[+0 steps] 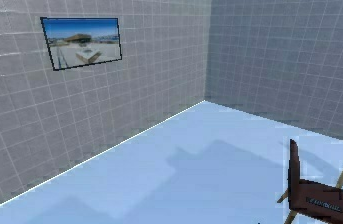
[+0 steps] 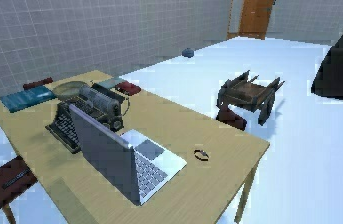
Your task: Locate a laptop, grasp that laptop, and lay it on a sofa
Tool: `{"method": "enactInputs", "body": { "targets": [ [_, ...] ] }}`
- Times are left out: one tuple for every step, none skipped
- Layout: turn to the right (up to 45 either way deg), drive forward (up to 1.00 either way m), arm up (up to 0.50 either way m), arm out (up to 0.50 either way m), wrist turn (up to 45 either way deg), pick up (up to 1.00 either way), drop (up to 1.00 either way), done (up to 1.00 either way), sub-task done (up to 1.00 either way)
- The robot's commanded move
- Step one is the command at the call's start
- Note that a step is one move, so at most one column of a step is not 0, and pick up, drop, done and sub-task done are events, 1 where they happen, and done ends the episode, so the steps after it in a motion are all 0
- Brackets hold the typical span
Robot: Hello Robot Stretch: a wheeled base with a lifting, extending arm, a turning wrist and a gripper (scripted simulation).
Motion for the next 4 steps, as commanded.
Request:
{"method": "enactInputs", "body": {
  "targets": [
    [0.0, 0.0, 0.5, 0.0, 0.0, 0.0, 0.0, 0.0, 0.0],
    [0.0, 0.0, 0.34, 0.0, 0.0, 0.0, 0.0, 0.0, 0.0],
    [0.0, 0.0, 0.0, 0.18, 0.0, 0.0, 0.0, 0.0, 0.0],
    [0.0, 0.0, 0.0, 0.0, 45.0, 0.0, 0.0, 0.0, 0.0]
  ]
}}
